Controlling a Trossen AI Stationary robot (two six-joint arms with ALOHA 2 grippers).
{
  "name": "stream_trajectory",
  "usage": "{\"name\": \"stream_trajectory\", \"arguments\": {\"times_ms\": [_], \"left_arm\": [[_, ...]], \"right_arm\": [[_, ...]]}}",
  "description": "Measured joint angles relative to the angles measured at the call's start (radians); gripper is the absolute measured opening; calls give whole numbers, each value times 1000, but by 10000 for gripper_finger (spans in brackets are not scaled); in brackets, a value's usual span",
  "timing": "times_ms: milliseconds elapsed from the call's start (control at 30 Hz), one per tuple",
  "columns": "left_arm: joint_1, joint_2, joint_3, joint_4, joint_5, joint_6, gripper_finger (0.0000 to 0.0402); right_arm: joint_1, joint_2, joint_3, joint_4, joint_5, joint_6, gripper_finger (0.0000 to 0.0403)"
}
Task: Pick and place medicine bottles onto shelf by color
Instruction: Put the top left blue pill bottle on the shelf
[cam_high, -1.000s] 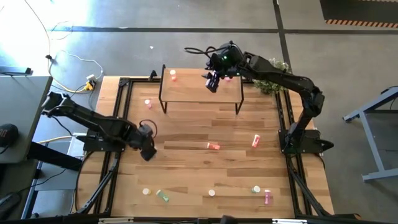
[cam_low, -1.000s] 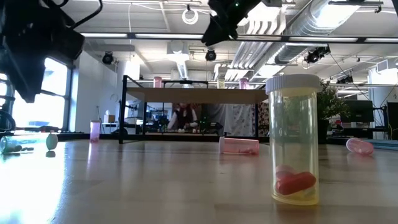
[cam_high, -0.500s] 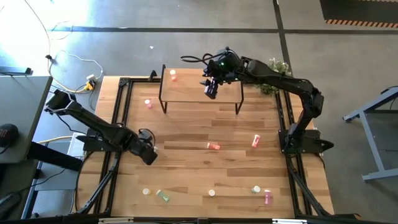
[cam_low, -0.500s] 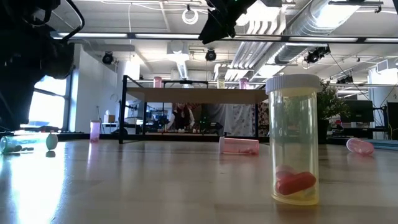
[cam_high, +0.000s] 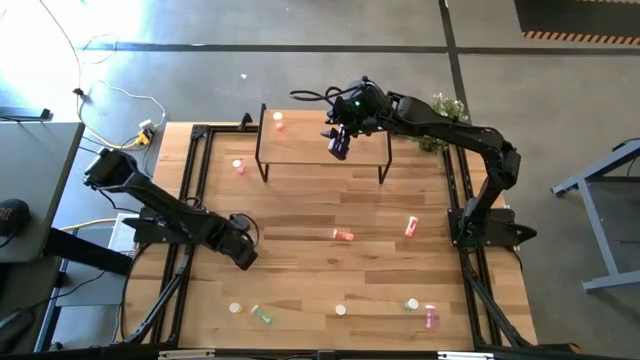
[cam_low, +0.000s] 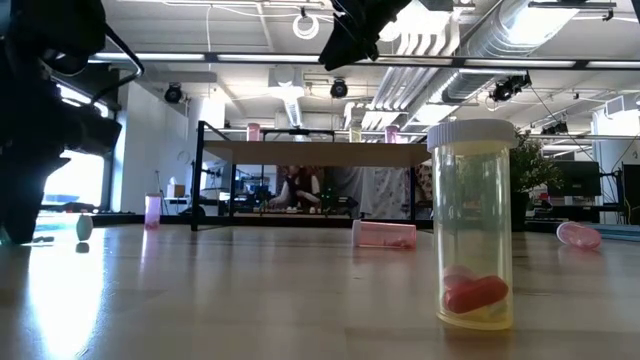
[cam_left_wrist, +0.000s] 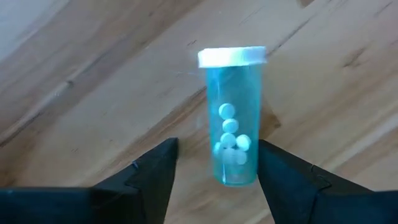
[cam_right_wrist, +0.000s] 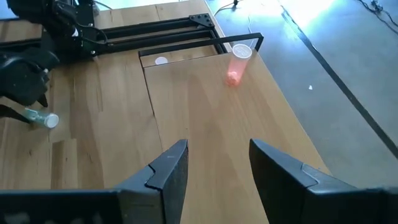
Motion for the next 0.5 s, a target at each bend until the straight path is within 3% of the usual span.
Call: {"name": "stream_trajectory", "arguments": {"times_ms": [333,500], "left_arm": [[1,3,-2,8,15,82,107],[0,-20,-4,37,23,110,87]], "right_arm": [[2,0,0,-3,0,4,162],[27,0,0,-14,1,25,162]]}}
